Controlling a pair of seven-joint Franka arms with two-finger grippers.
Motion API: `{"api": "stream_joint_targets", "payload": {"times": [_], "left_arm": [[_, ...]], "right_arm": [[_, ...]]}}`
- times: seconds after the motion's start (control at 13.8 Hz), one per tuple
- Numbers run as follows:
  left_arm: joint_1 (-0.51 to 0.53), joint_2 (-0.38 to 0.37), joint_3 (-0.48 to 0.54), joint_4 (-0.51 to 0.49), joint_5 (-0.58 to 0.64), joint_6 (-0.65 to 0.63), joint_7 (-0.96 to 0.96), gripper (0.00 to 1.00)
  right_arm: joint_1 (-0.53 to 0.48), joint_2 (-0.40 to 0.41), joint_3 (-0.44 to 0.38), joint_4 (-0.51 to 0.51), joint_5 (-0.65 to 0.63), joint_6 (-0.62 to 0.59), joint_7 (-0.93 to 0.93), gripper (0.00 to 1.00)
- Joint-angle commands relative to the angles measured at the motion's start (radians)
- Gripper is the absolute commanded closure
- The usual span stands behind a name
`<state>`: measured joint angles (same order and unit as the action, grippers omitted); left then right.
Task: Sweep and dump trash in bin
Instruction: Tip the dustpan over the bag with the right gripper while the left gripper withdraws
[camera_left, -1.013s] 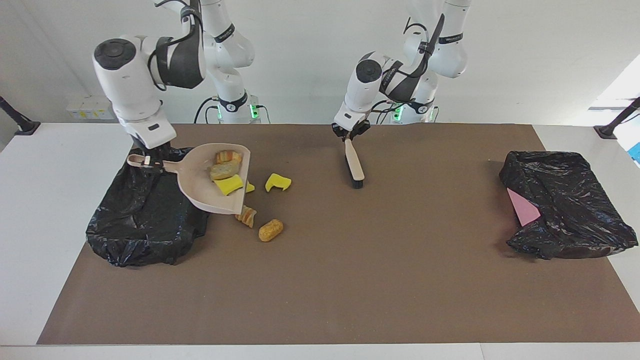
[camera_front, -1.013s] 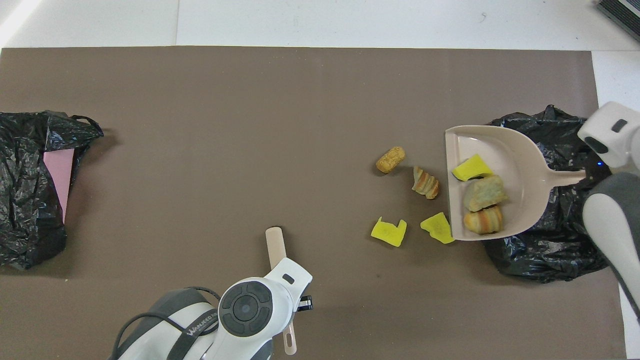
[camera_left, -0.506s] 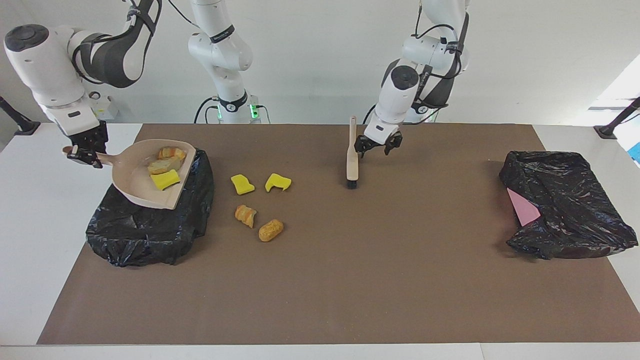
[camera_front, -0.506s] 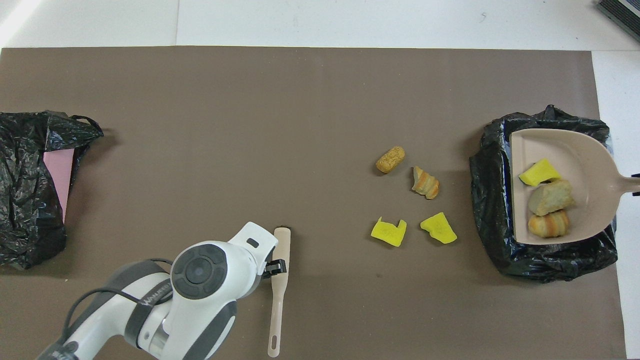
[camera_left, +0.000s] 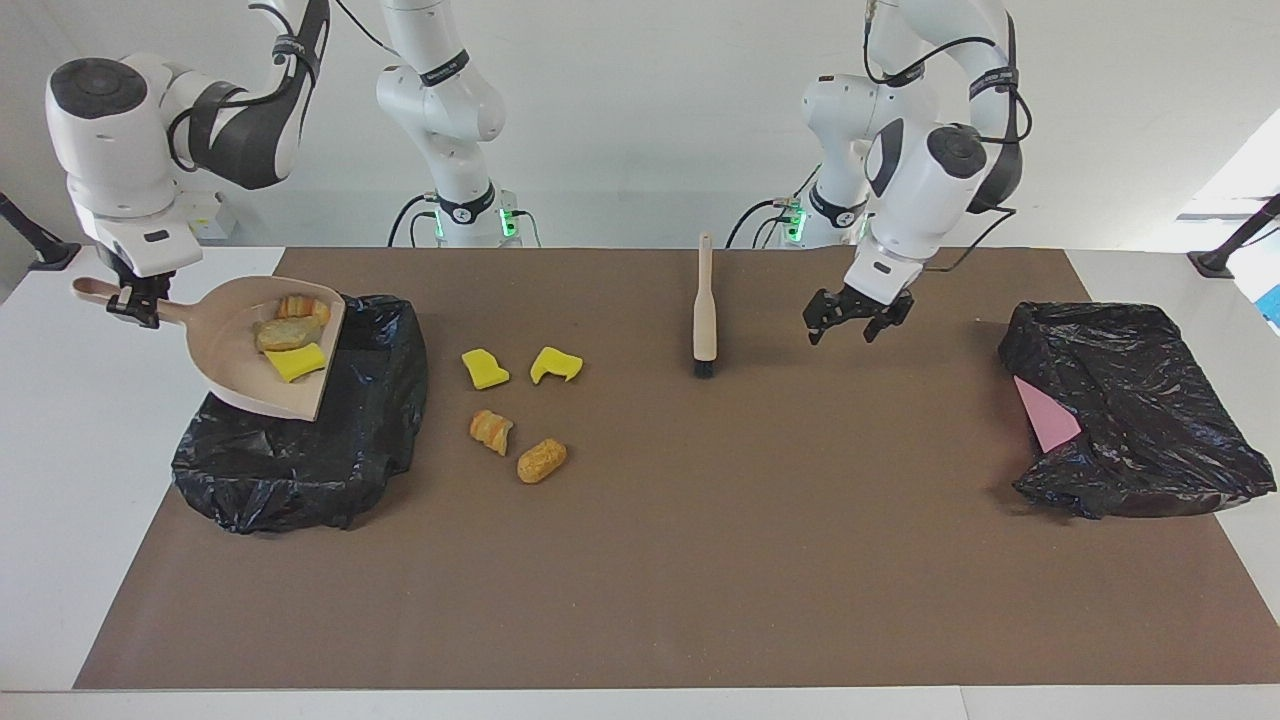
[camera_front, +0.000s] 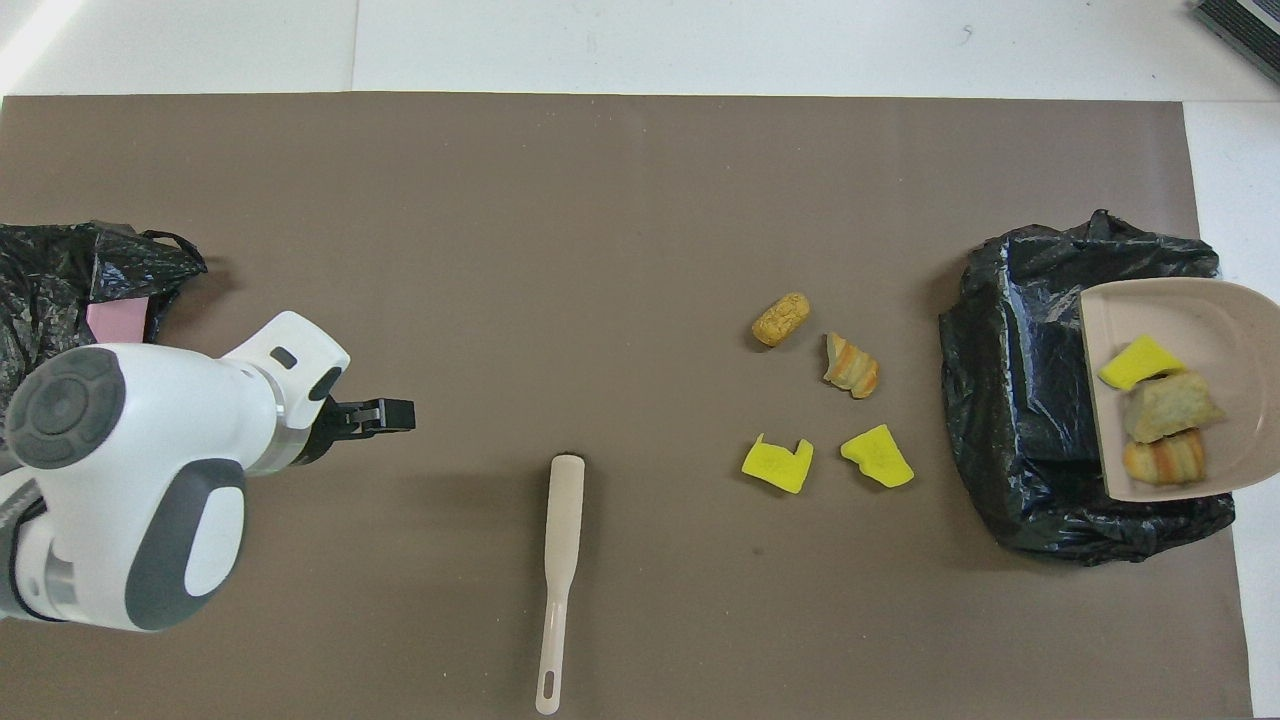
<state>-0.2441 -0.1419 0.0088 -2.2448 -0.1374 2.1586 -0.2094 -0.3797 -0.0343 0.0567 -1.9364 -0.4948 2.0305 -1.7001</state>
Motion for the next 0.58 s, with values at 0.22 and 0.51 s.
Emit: {"api": "stream_joint_targets", "payload": {"times": [0.22, 0.51], "left_arm": [[0.169, 0.062, -0.010, 0.259, 0.018, -0.235, 0.269, 0.00], [0.183, 0.116, -0.010, 0.437, 0.090, -0.359, 0.280, 0.00]], "right_arm": [[0.106, -0.124, 0.005, -0.174, -0.262, 0.045, 0.267, 1.00], [0.186, -0.148, 0.005, -0.188, -0.318, -0.044, 0.330, 1.00]]}}
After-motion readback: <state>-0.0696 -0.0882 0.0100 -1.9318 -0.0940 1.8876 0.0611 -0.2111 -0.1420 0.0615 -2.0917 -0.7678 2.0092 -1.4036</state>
